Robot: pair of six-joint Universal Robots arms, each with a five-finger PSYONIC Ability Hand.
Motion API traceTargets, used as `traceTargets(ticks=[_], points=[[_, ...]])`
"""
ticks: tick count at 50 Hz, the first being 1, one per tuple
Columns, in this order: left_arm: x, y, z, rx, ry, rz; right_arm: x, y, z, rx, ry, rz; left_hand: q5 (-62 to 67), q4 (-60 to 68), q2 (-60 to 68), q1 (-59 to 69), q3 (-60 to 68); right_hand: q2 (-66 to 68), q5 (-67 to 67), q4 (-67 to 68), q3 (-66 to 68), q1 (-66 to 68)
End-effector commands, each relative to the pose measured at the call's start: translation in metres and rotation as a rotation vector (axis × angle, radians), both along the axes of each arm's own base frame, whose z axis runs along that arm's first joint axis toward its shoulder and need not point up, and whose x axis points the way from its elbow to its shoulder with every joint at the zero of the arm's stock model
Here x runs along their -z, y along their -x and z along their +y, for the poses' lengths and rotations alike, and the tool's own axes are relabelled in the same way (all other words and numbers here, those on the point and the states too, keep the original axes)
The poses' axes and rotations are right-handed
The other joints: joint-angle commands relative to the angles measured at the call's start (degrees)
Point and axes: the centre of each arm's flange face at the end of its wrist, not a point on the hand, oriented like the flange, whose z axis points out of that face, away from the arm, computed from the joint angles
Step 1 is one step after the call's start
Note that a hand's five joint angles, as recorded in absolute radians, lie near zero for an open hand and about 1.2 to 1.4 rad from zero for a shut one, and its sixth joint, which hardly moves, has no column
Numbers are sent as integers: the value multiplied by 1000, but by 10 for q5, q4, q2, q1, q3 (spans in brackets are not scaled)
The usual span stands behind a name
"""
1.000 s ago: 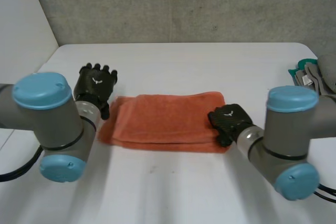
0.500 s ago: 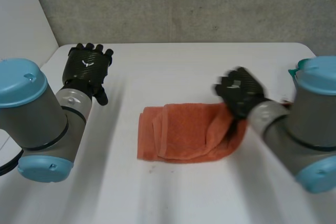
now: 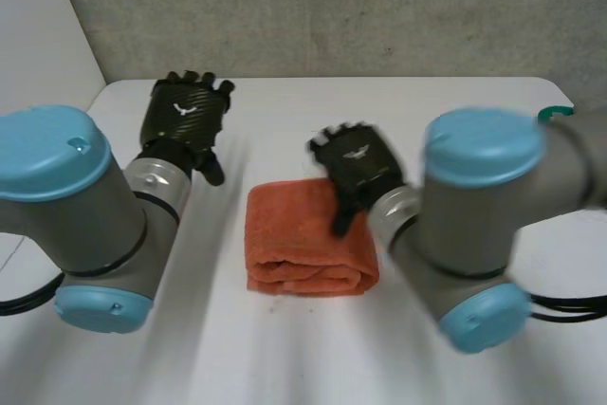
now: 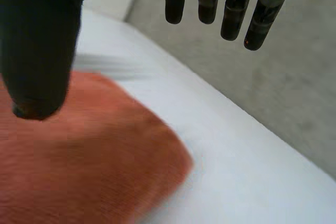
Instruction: Fold the laundry.
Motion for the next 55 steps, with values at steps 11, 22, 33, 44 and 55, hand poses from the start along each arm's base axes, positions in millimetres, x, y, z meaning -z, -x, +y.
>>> traceTargets(ticks=[11,22,33,44,55], points=[[77,45,42,166,-334,-115,45,22,-39,51,-335,-68,-10,0,2,7,-3,-26,-34,-33,-23,-14],[97,18,23,80,-459,-185,80,22,-41,21,-343,138,-10,0,2,7,-3,-26,-34,-33,-23,-14],[25,28,21,182,-285,-82,17,27,-32,38,-95,87,-10,0,2,6,-3,-26,-34,-33,-23,-14],[-54,27,33,440,-208,3,32,11,45,-79,-10,52,-4,5,7,12,2,-26,-34,-33,-23,-14],[-70,27,35,548,-246,8,82,-3,64,-156,5,133,-6,3,5,10,1,-26,-34,-33,-23,-14]])
